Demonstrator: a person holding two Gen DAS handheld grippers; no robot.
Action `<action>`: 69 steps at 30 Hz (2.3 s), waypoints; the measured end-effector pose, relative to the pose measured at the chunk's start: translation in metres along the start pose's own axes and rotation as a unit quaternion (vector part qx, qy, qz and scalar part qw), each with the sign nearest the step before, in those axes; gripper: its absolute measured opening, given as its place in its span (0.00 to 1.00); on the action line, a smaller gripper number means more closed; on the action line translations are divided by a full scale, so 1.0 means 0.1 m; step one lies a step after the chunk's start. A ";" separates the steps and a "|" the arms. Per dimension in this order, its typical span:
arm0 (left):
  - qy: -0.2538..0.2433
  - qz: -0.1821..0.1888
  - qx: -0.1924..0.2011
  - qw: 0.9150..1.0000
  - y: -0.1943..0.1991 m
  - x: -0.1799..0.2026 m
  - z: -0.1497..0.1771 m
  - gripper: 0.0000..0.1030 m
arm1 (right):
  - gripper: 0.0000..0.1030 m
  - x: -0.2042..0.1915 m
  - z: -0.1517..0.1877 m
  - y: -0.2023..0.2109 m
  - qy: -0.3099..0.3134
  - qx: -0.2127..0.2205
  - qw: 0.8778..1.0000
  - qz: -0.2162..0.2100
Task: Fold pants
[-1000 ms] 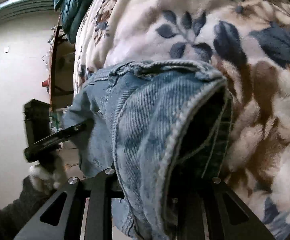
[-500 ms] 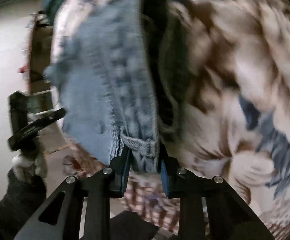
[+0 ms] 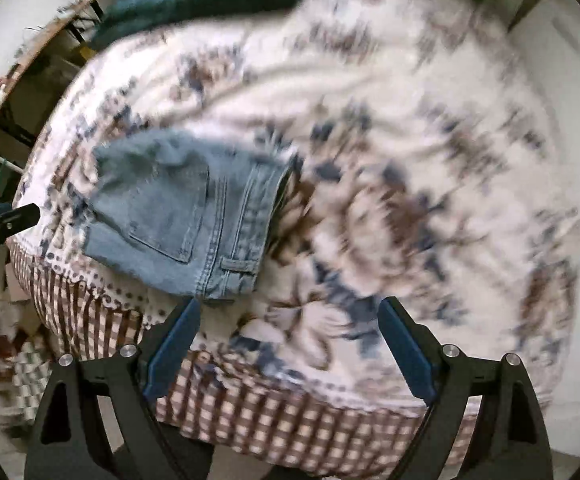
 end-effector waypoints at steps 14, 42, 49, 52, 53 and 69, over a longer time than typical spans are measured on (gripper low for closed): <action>0.103 -0.011 0.125 0.987 2.35 1.17 1.16 0.91 | 0.91 0.54 0.81 2.68 0.075 0.151 0.986 -0.002; 0.134 -0.040 0.229 0.963 4.36 1.29 2.29 0.91 | 0.91 0.40 2.16 5.35 0.121 0.270 0.955 -0.012; 0.133 -0.046 0.230 0.963 4.43 1.17 2.39 0.91 | 0.92 0.26 2.26 5.49 0.124 0.268 0.955 -0.017; 0.134 -0.053 0.230 0.962 4.44 1.11 2.40 0.91 | 0.94 0.19 2.30 5.53 0.121 0.268 0.956 -0.020; 0.135 -0.052 0.232 0.962 4.44 1.10 2.40 0.92 | 0.94 0.17 2.31 5.56 0.119 0.270 0.955 -0.023; 0.144 -0.087 0.205 0.964 4.10 0.87 2.02 1.00 | 0.95 0.21 1.76 5.17 0.103 0.256 0.961 -0.011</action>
Point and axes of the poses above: each gripper's, at about its wrist camera, not at the fingertips, and y roughly against the way its jaws point, x to its right, z to its underside, the point moved 10 cm from there along -y, roughly the way its jaws point, and after that the axes turned 10 degrees about y, right-handed, at the moved point
